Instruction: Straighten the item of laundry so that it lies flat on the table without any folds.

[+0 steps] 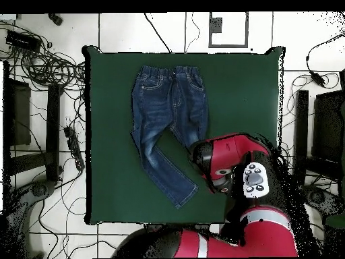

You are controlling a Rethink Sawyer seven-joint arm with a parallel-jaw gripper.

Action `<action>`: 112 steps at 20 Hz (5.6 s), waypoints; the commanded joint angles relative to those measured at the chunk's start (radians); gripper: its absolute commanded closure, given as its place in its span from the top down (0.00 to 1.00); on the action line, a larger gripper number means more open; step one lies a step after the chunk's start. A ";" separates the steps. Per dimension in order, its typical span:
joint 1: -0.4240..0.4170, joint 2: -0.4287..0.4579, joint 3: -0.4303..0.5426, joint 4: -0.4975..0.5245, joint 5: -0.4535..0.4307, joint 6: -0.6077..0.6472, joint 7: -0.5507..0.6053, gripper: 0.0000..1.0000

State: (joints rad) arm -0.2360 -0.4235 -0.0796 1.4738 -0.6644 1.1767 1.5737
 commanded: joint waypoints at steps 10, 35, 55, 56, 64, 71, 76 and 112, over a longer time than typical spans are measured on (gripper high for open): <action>-0.013 -0.015 0.042 -0.063 0.111 0.569 -0.099 0.00; -0.094 -0.032 0.145 -0.089 0.103 0.609 -0.128 1.00; -0.107 -0.087 0.165 -0.082 0.111 0.499 -0.131 1.00; -0.113 -0.107 0.174 -0.073 0.121 0.468 -0.140 1.00; -0.163 -0.220 0.254 -0.009 0.202 0.282 -0.164 1.00; -0.173 -0.323 0.269 0.027 0.209 0.279 -0.198 1.00; -0.183 -0.312 0.294 0.006 0.221 0.211 -0.174 1.00; -0.550 -0.308 0.830 0.418 0.351 -0.666 -0.132 1.00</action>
State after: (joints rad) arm -0.7813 -0.8010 0.5389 1.7024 -0.3097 0.6047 1.5735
